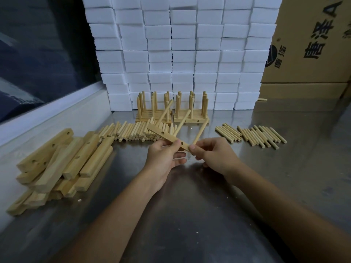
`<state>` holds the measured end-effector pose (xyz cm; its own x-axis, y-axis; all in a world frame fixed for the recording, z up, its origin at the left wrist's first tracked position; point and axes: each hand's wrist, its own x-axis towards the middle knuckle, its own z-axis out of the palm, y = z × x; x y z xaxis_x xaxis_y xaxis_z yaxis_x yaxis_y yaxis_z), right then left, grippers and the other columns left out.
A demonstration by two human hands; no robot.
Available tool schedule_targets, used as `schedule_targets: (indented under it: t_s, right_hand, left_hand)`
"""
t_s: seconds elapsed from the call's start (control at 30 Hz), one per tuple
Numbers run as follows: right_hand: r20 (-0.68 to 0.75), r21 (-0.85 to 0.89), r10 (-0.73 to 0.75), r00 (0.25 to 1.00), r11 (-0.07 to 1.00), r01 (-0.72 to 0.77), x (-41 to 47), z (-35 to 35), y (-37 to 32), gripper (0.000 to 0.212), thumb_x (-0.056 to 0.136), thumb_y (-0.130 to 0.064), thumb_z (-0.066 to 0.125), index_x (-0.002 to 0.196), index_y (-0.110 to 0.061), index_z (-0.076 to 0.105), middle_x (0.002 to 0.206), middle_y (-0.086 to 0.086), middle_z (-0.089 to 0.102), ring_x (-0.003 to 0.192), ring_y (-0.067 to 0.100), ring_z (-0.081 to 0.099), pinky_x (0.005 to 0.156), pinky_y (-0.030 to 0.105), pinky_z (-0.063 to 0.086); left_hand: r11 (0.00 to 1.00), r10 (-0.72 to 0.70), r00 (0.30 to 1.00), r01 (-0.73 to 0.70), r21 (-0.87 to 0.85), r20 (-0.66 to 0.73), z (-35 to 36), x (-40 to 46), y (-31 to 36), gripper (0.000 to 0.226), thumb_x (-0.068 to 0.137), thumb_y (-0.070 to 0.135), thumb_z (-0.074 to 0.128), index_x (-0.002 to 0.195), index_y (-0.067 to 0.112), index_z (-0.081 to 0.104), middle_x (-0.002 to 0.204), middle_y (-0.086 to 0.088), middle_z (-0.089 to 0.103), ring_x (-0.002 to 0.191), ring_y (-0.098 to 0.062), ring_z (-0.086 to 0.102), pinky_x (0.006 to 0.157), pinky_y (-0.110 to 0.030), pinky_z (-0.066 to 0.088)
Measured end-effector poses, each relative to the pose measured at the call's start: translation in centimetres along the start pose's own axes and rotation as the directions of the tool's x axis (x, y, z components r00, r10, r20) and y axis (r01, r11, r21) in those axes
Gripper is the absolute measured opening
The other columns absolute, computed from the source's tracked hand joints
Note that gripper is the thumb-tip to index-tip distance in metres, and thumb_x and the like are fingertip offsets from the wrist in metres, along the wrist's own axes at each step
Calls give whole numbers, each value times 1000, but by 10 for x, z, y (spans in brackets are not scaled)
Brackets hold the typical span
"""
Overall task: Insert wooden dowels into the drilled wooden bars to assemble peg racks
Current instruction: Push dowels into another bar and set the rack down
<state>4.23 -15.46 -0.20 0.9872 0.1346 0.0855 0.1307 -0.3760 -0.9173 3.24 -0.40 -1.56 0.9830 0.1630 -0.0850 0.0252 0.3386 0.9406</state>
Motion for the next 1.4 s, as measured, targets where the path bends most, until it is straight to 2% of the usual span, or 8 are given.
schedule_targets:
  t_s: [0.17, 0.3, 0.43, 0.63, 0.73, 0.9, 1.2, 1.4]
  right_hand:
    - [-115, -105, -26, 993, 994, 14, 8, -9, 8, 15, 94, -33, 65, 84, -25, 72, 77, 0, 68, 68, 10, 58, 58, 22, 45]
    - [-216, -204, -52, 975, 979, 7, 17, -21, 17, 14, 94, -31, 66, 92, -19, 74, 72, -3, 65, 61, 9, 54, 53, 20, 41]
    - [-284, -294, -92, 954, 956, 5, 35, -31, 20, 14, 94, -29, 66, 91, -17, 73, 72, 3, 66, 58, 12, 51, 53, 26, 42]
    - [-319, -460, -145, 937, 888, -20, 84, -37, 25, 13, 95, -26, 65, 88, -16, 70, 71, -1, 63, 58, 10, 54, 50, 22, 38]
    - [-304, -551, -157, 940, 834, -39, 113, -39, 26, 12, 93, -23, 67, 91, -13, 71, 78, 0, 66, 70, 14, 61, 67, 34, 56]
    - [-241, -622, -161, 957, 783, -24, 150, -39, 27, 10, 90, -9, 66, 95, -9, 74, 86, 5, 68, 79, 18, 63, 77, 36, 57]
    - [-224, -631, -133, 965, 775, -40, 170, -34, 33, 20, 92, -20, 69, 100, -3, 73, 99, 14, 70, 95, 29, 64, 88, 40, 53]
    - [-342, -615, -220, 914, 788, -40, 161, -32, 25, 9, 89, -11, 66, 87, -2, 69, 83, 10, 68, 81, 26, 66, 76, 40, 58]
  left_hand:
    - [980, 107, 965, -62, 186, -239, -19, 9, 10, 4, 96, 12, 61, 99, 9, 63, 86, -10, 67, 65, -17, 64, 58, -27, 57]
    - [513, 502, 853, -162, 843, -142, -44, 13, 9, 16, 94, 15, 59, 81, 24, 57, 76, 7, 62, 68, -5, 56, 55, -21, 39]
    - [274, 426, 905, -112, 955, -16, -45, 16, 3, 15, 92, 23, 58, 78, 27, 57, 73, 8, 61, 69, -8, 55, 55, -27, 36]
    - [222, 428, 900, -14, 975, -85, -45, 29, 0, 12, 91, 35, 56, 81, 31, 53, 82, 14, 60, 76, -13, 50, 65, -31, 29]
    - [229, 436, 895, -12, 973, -91, -46, 31, -1, 12, 90, 35, 56, 79, 30, 53, 79, 14, 59, 72, -10, 48, 64, -31, 28]
    - [231, 449, 889, -16, 973, -92, -46, 32, -2, 11, 89, 35, 57, 80, 30, 54, 78, 13, 60, 79, -15, 56, 67, -32, 32]
    - [239, 448, 889, -22, 971, -90, -48, 33, -3, 12, 89, 35, 58, 79, 31, 54, 74, 14, 59, 69, 1, 48, 52, -23, 24]
    - [234, 440, 893, -15, 972, -93, -46, 33, -2, 12, 89, 34, 58, 79, 30, 53, 75, 13, 59, 69, 0, 48, 52, -23, 24]
